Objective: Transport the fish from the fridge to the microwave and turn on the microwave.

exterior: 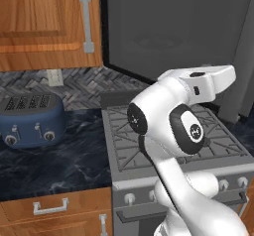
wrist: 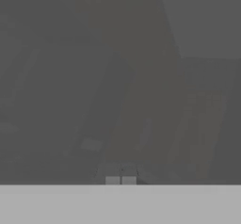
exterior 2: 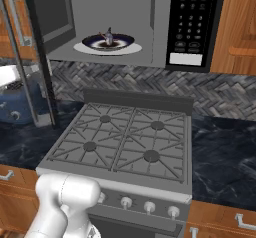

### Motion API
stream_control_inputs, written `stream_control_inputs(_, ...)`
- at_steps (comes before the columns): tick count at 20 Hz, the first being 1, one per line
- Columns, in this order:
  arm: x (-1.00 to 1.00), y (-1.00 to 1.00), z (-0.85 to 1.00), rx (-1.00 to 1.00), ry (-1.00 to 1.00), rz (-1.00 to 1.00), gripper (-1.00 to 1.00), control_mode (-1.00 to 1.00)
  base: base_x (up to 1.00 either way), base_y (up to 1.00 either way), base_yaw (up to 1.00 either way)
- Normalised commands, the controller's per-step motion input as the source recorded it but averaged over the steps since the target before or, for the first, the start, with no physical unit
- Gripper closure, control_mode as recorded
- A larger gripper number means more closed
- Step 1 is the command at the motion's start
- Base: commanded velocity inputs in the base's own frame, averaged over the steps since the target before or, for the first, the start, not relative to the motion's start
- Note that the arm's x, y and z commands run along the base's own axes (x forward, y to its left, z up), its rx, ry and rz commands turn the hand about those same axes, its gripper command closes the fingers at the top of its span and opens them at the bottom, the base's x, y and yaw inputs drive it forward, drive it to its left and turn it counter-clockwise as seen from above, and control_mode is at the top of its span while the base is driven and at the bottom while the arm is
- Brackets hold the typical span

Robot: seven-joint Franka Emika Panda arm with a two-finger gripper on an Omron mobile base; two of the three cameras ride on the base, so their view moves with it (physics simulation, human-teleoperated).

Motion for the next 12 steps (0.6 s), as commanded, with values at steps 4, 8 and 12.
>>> stream_control_inputs(4,0.25,-0.39,0.0,0.09,0.08,0.0,1.0,-1.0,0.0,0.0,0.0)
stream_control_inputs(8,0.33,-0.35,0.0,0.06,0.03,0.0,1.0,-1.0,0.0,0.0,0.0)
stream_control_inputs(12,0.48,-0.13,0.01,0.05,-0.02,0.0,1.0,-1.0,0.0,0.0,0.0)
